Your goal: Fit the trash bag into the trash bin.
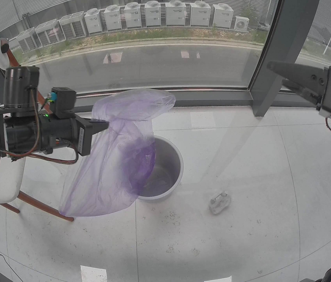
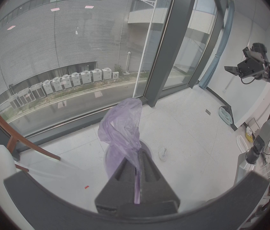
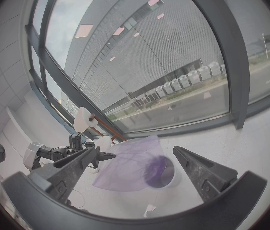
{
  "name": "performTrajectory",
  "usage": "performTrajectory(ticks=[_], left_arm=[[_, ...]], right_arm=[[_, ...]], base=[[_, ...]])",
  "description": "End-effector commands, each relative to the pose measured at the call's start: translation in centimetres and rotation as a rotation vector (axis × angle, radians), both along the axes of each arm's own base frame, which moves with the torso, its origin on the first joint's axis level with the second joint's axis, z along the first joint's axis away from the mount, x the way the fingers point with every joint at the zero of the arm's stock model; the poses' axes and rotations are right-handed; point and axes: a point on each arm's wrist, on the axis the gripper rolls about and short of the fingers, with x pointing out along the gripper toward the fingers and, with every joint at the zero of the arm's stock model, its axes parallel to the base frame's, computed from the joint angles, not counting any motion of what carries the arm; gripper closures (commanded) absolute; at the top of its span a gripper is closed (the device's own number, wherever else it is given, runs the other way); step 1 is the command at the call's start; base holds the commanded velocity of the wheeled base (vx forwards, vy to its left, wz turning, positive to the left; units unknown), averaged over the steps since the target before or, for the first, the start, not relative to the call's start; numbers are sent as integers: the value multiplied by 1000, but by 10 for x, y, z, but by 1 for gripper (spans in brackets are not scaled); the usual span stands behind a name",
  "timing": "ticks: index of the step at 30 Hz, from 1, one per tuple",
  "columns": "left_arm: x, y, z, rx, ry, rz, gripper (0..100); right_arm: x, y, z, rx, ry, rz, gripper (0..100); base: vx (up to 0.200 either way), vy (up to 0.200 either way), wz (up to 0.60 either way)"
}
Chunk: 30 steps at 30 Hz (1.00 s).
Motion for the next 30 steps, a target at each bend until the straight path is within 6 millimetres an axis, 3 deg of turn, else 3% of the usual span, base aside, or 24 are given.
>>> performTrajectory(ticks=[1, 2, 7, 9, 16, 22, 26, 30], left_arm=[[2, -25, -24, 4, 97, -17, 100], [2, -26, -27, -22, 130, -5, 100], [0, -30, -32, -34, 161, -5, 100], [0, -30, -33, -34, 161, -5, 100], [-1, -30, -32, -37, 157, -5, 100], [-1, -29, -31, -38, 156, -5, 100], [-1, -29, -30, -39, 151, -6, 100], [-1, -29, -30, -38, 153, -5, 100]], right_arm=[[12, 33, -41, -26, 207, 26, 0], [18, 43, -56, -5, 327, 6, 0], [33, 58, -76, 66, 534, -49, 0], [42, 72, -94, 85, 630, -71, 0], [68, 100, -125, 47, 710, -94, 0], [98, 119, -119, 110, 666, -100, 0], [105, 126, -116, 128, 661, -100, 0], [107, 135, -128, 107, 676, -99, 0]], base=[[0, 0, 0], [0, 0, 0], [0, 0, 0], [0, 0, 0], [0, 0, 0], [0, 0, 0], [0, 0, 0], [0, 0, 0]])
